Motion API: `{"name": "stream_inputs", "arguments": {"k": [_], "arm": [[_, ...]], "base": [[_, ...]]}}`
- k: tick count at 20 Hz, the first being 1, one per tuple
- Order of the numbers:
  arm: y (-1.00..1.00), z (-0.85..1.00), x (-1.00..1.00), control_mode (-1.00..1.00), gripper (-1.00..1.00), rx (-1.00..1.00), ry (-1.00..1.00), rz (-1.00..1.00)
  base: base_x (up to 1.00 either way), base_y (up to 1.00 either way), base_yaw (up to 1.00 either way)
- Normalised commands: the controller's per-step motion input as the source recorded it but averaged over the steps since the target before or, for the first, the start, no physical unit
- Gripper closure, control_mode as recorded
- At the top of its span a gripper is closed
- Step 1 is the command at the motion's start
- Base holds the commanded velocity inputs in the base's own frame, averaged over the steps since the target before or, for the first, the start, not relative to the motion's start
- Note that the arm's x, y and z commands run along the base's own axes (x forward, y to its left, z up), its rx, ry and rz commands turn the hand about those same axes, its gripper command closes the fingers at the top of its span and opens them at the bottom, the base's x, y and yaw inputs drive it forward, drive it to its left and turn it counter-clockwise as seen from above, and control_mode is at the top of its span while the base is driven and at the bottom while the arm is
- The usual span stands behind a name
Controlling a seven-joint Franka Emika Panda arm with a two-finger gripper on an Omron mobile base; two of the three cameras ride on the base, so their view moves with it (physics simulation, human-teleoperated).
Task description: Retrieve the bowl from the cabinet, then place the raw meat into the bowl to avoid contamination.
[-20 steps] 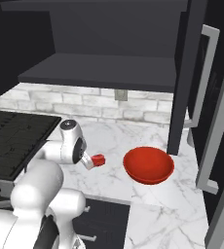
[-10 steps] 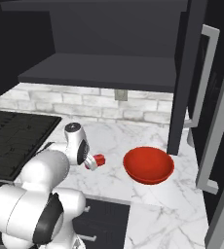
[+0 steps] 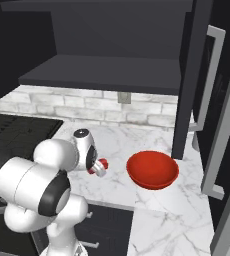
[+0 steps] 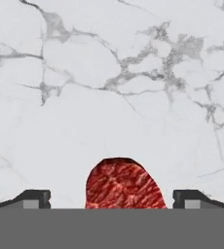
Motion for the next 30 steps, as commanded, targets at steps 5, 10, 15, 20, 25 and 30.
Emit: {"name": "stream_inputs", "arguments": {"k": [5,10,15,20,25,30], "arm": [[0.00,-0.04,0.24,-1.00,-1.00,-0.03,0.00,0.00],[0.00,-0.07,0.15,-1.00,-1.00,-0.01,0.00,0.00],[0.00,-0.27,0.01,-1.00,-1.00,0.00,0.00,0.00],[0.00,-0.31,0.00,-1.00,-1.00,0.01,0.00,0.01],[0.01,-0.35,0.00,-1.00,1.00,0.01,0.00,0.03],[0.00,-0.16,0.00,-1.00,1.00,0.00,-0.01,0.00]], "base": [[0.00,0.00,0.00],[0.00,0.00,0.00],[0.00,0.00,0.00],[0.00,0.00,0.00],[0.00,0.00,0.00],[0.00,0.00,0.00]]}}
